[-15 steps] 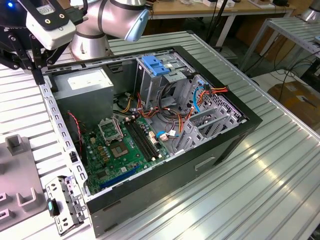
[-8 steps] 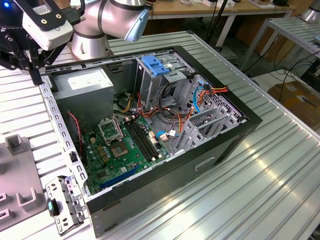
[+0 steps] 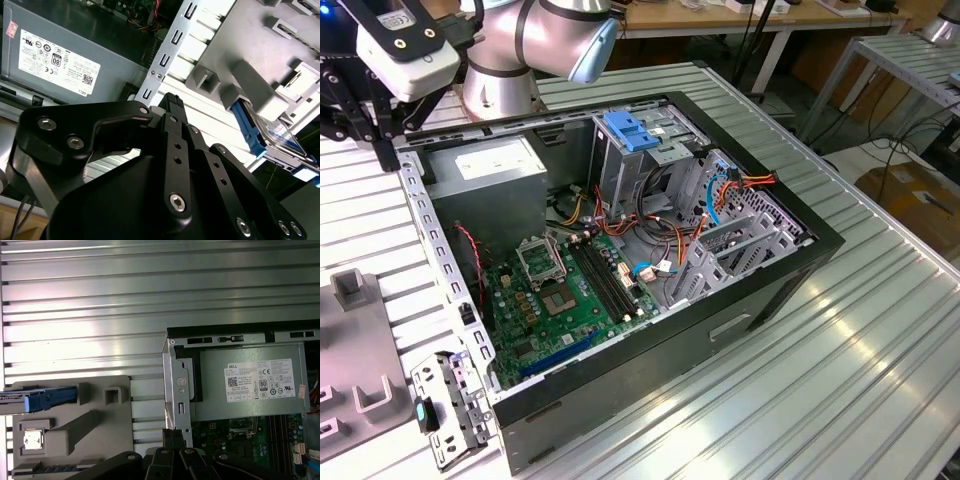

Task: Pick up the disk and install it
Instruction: 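Reach for the disk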

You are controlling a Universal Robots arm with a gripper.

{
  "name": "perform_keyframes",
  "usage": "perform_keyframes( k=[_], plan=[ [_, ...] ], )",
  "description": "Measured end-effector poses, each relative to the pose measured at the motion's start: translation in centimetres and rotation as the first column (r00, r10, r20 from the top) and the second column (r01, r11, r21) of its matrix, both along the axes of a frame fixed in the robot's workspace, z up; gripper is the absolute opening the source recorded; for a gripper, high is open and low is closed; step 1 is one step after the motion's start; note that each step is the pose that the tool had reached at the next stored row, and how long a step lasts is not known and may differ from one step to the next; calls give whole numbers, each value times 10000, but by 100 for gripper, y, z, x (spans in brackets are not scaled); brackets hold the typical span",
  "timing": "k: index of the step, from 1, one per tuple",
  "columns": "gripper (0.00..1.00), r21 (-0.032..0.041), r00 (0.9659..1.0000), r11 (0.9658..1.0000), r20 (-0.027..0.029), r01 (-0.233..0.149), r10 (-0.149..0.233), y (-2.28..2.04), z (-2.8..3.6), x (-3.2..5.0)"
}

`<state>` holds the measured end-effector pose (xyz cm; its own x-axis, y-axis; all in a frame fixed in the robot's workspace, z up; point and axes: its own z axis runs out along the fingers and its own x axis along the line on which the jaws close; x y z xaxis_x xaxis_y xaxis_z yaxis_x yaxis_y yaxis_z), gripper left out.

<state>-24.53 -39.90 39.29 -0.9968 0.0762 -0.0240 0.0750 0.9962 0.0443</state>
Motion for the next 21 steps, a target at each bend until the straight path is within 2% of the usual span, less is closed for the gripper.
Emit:
perform_keyframes(
  k=[21],
  plan=[
    [11, 0, 10000, 10000, 0, 1, -1, 0, -1, -125]
  ],
)
